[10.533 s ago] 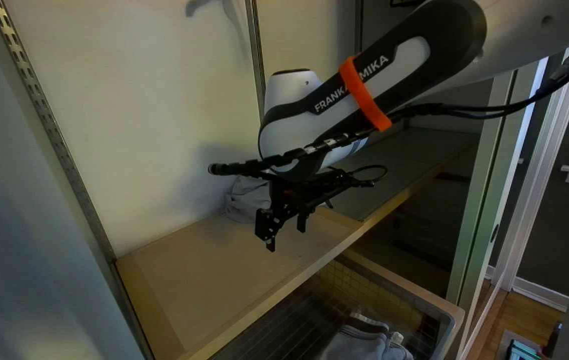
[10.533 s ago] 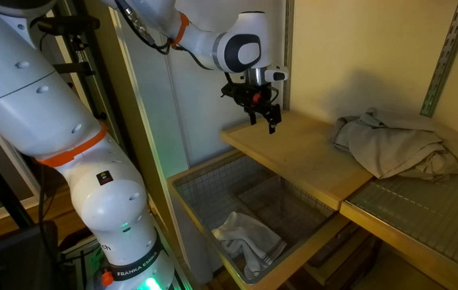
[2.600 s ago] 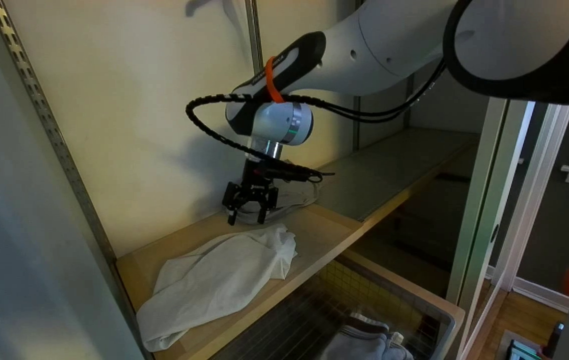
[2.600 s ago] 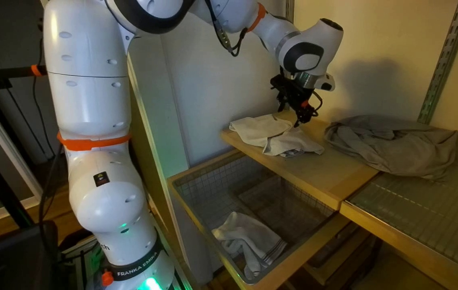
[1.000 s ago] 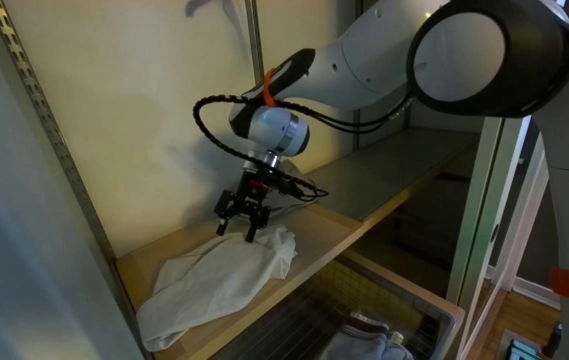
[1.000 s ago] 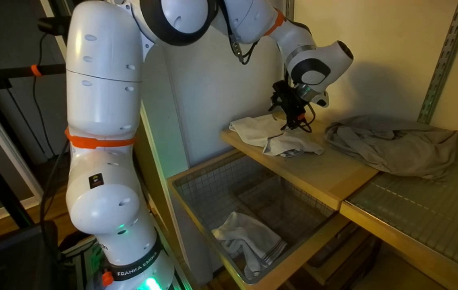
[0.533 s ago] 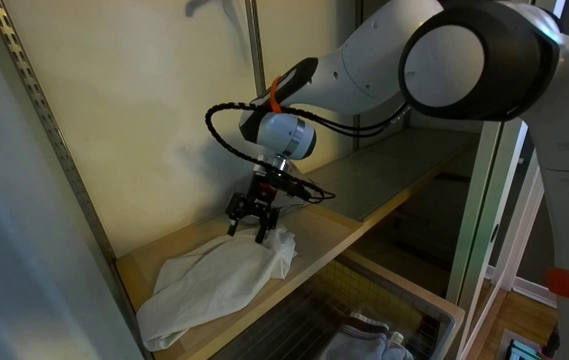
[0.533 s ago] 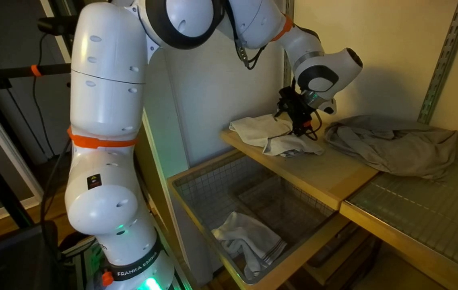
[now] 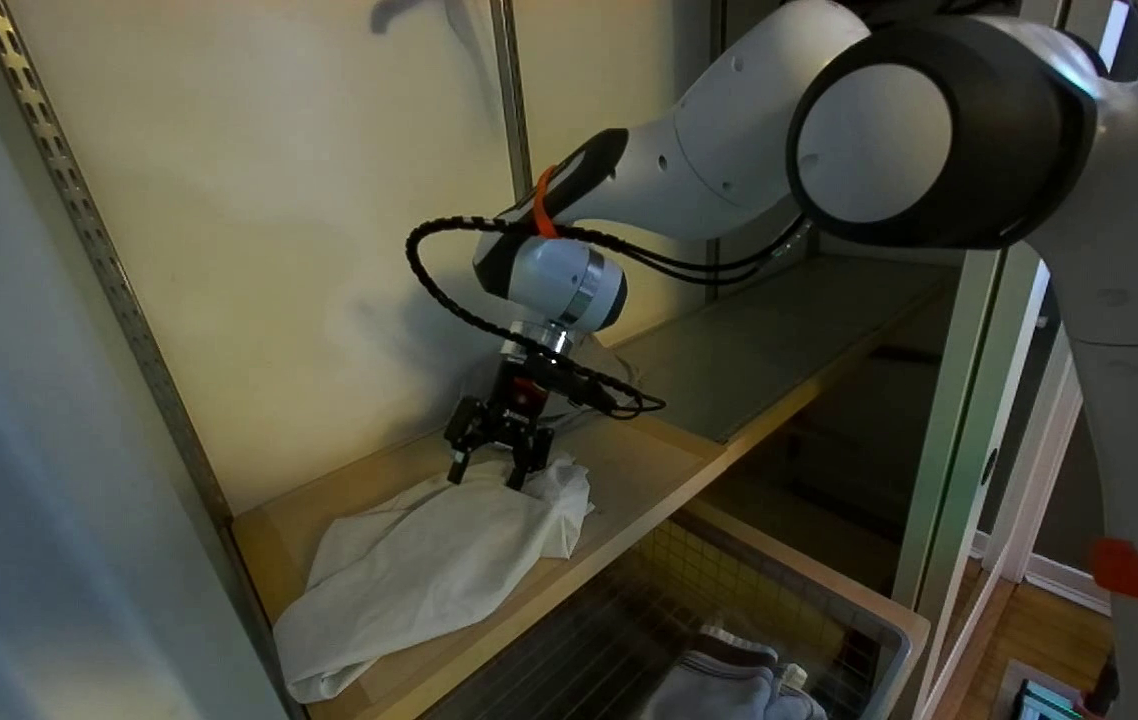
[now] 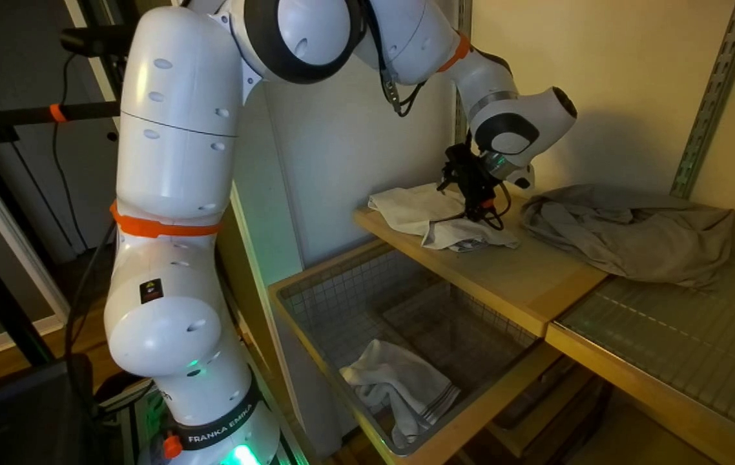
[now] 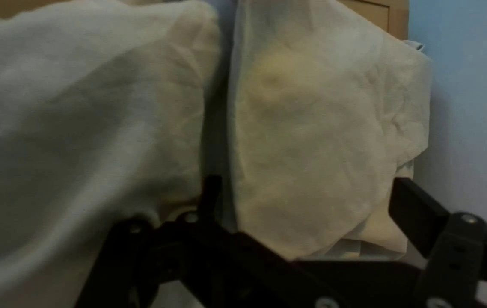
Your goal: Unfold the cloth
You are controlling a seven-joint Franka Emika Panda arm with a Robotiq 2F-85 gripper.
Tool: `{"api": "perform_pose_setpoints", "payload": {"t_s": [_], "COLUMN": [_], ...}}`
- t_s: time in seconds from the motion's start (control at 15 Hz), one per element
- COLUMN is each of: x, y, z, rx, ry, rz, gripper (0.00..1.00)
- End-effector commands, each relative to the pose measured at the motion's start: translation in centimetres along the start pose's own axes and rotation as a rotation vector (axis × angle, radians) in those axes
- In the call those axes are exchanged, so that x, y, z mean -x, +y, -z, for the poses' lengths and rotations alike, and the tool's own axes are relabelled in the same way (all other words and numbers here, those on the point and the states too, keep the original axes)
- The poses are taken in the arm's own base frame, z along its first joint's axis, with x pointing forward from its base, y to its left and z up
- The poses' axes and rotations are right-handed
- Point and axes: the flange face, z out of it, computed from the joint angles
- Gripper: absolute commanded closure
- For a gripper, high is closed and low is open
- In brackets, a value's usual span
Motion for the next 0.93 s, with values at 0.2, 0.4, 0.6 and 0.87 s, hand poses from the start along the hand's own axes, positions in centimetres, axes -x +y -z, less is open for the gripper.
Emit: {"api": "perform_pose_setpoints", "payload": {"t_s": [0.2, 0.4, 0.6, 0.87], "x": [-0.9, -0.9, -0.9, -0.5], "y": [-0.7, -0.8, -0.9, -1.6], "z": [0.5, 0.9, 1.0, 1.7], "rx": [-0.047, -0.057, -0.045, -0.013], "ry": [0.047, 0.053, 0.053, 0.066], "rz": [0.001, 0.000, 0.004, 0.012], "gripper": [0.39, 0.63, 0.85, 1.00]}}
